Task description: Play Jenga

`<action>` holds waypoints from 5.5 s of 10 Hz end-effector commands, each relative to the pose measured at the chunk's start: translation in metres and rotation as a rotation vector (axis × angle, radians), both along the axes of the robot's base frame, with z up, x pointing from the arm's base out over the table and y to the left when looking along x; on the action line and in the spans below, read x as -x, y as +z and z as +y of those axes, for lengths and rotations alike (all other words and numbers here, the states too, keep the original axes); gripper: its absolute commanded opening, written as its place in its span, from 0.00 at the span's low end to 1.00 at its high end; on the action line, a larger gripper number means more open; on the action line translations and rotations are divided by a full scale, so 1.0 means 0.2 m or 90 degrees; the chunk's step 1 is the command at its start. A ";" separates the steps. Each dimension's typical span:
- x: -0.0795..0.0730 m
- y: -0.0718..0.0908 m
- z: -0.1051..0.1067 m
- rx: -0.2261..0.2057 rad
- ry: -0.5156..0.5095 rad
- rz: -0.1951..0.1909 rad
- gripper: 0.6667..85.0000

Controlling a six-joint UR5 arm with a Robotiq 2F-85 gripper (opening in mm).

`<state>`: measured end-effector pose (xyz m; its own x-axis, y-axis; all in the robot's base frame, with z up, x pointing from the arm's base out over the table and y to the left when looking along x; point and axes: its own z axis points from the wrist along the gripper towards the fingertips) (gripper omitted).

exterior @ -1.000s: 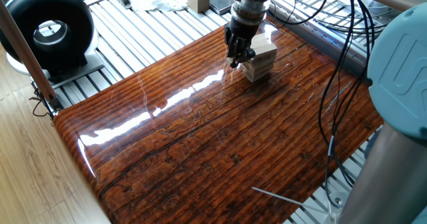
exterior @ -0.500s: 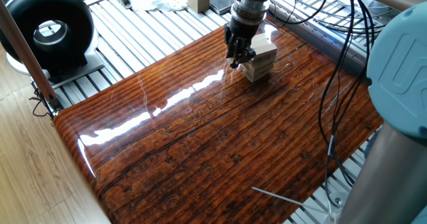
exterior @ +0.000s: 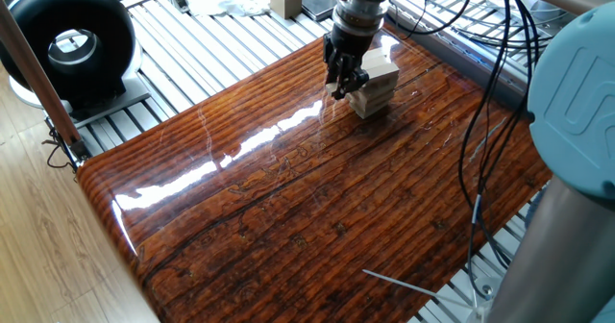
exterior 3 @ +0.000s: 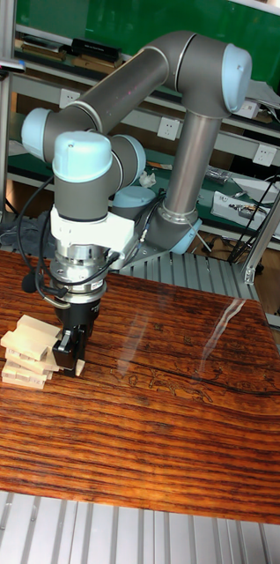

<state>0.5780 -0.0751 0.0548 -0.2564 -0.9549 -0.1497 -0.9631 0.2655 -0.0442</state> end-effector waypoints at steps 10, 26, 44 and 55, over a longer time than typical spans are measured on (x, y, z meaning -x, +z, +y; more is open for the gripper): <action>-0.01 0.02 0.01 -0.001 -0.010 -0.003 0.49; 0.00 0.22 0.01 0.025 -0.076 0.032 0.49; 0.02 0.16 0.02 0.070 -0.125 0.071 0.49; -0.03 0.11 0.02 0.075 -0.100 0.063 0.49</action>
